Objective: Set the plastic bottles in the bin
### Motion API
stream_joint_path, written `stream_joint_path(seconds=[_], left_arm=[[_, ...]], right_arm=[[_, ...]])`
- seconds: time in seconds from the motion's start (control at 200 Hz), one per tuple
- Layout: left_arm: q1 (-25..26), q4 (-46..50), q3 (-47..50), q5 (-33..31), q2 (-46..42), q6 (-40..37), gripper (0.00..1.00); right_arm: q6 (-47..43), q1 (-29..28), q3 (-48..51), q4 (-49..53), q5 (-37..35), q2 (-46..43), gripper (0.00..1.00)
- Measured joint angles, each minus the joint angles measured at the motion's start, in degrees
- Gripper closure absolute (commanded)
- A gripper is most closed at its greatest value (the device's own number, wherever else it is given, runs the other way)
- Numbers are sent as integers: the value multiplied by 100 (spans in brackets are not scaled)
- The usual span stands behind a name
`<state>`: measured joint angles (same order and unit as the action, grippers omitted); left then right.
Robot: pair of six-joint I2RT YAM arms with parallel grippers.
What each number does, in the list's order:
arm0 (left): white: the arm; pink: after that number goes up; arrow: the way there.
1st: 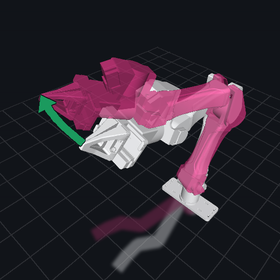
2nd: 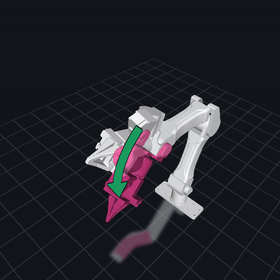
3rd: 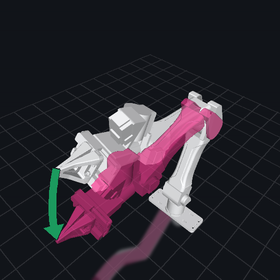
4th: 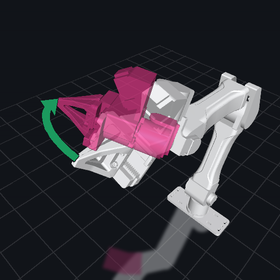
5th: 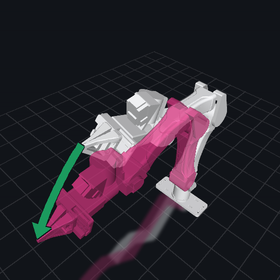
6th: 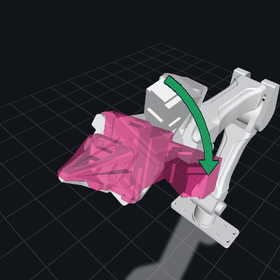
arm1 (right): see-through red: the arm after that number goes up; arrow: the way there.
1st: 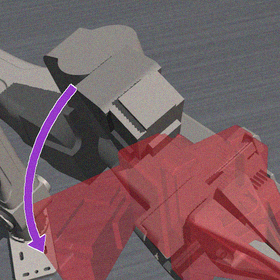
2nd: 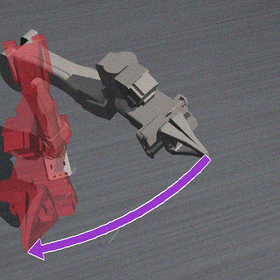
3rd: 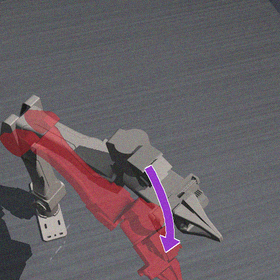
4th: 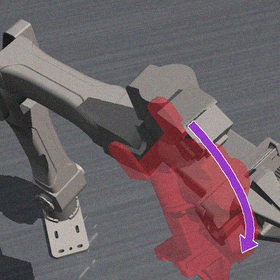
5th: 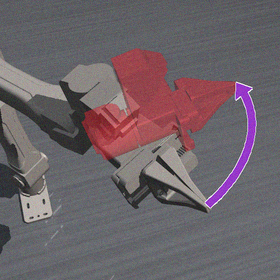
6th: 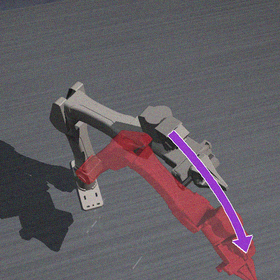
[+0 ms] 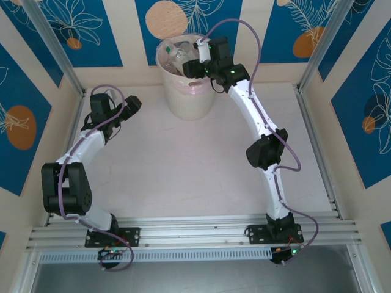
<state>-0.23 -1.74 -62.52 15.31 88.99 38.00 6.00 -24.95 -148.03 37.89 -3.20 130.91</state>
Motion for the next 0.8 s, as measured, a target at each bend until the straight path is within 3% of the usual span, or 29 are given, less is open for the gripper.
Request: stream_joint_path(seconds=[0.125, 0.245, 0.51, 0.67, 0.8], left_arm=[[-13, 160, 15, -258, -136, -118, 0], [-87, 186, 293, -748, -647, -260, 0], [-177, -308, 1878, -2544, -2070, -415, 0], [-216, -780, 2981, -3744, -2199, -669, 0], [-317, -992, 3469, -4212, -2192, -997, 0]], right_arm=[[-44, 7, 988, -42, -94, -938, 23], [-42, 55, 2627, -474, -179, -2409, 17], [374, 774, 6861, -2306, -608, -5595, 0], [850, 1558, 8850, -2822, -1147, -6336, 0], [1154, 2201, 9943, -2916, -1486, -6373, 0]])
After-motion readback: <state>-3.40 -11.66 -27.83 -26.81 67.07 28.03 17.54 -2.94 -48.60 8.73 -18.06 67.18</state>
